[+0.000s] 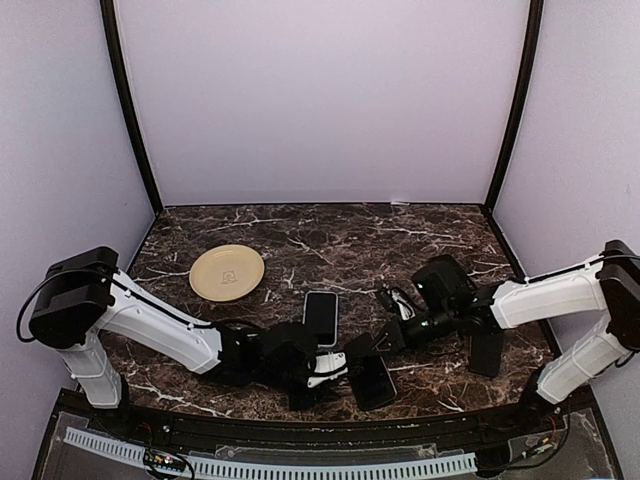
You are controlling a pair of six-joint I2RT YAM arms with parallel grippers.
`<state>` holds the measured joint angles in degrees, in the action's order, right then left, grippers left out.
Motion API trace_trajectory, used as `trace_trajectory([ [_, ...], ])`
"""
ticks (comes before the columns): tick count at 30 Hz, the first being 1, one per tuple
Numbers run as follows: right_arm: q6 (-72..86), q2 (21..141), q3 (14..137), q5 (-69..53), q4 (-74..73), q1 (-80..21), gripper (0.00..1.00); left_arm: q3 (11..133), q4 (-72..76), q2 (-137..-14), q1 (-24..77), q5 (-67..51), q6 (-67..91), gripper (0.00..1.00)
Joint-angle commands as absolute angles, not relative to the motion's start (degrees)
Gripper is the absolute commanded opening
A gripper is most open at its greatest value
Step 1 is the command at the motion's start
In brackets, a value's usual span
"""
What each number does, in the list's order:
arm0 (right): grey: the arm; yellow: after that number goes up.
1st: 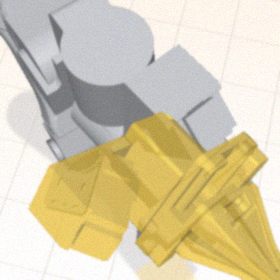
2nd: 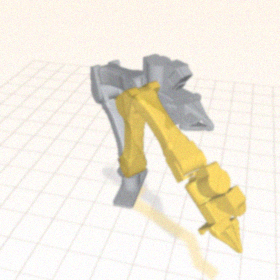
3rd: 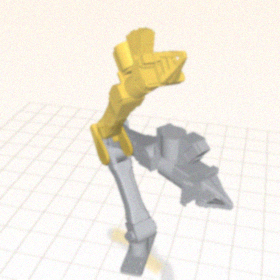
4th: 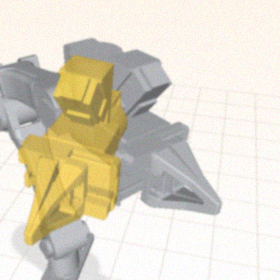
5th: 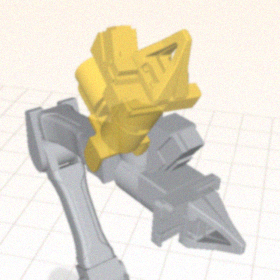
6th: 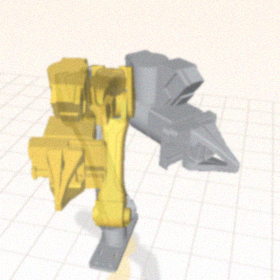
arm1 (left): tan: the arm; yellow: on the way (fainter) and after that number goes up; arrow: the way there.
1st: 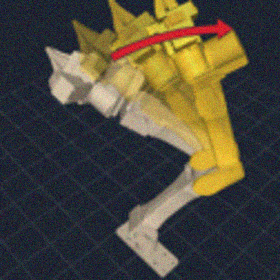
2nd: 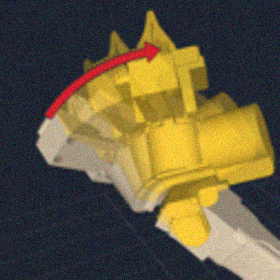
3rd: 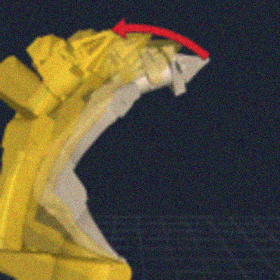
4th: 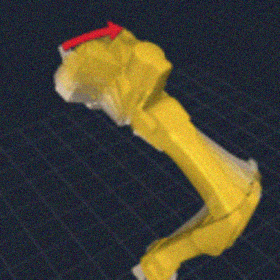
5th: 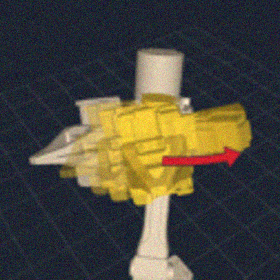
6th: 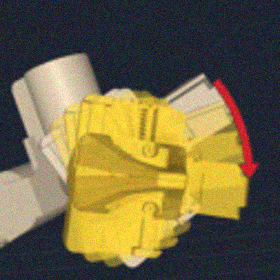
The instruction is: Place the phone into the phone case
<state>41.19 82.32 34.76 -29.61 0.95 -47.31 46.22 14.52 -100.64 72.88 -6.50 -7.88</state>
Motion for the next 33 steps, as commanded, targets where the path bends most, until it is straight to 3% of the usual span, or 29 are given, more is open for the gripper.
trace_trajectory([
  [1, 44.49, 84.07, 32.81, -31.57, 7.16, -47.02, 0.00, 48.85, 14.99, -103.23, 72.77, -6.45, -7.93, 0.29],
  [8, 49.62, 89.01, 30.18, -31.64, 13.36, -46.48, 0.00, 52.45, 13.25, -106.57, 72.77, -6.77, -9.35, 0.31],
  [18, 54.95, 86.58, 28.44, -23.68, 16.54, -45.12, 0.00, 54.56, 11.00, -108.43, 72.77, -10.18, -10.97, 0.32],
  [19, 54.63, 86.84, 28.48, -23.79, 15.57, -45.11, 0.04, 54.95, 10.77, -108.82, 72.73, -10.19, -10.93, 0.32],
  [22, 51.98, 85.49, 29.04, -22.55, 9.46, -45.19, 0.32, 55.22, 10.40, -109.09, 72.58, -10.18, -10.93, 0.32],
  [26, 46.17, 80.12, 32.32, -17.47, -4.22, -45.18, 0.56, 54.80, 10.54, -108.74, 72.27, -10.07, -10.81, 0.32],
  [33, 39.89, 75.25, 37.92, -10.49, -22.12, -45.55, 0.61, 55.08, 10.19, -109.00, 72.07, -10.36, -11.11, 0.32],
])
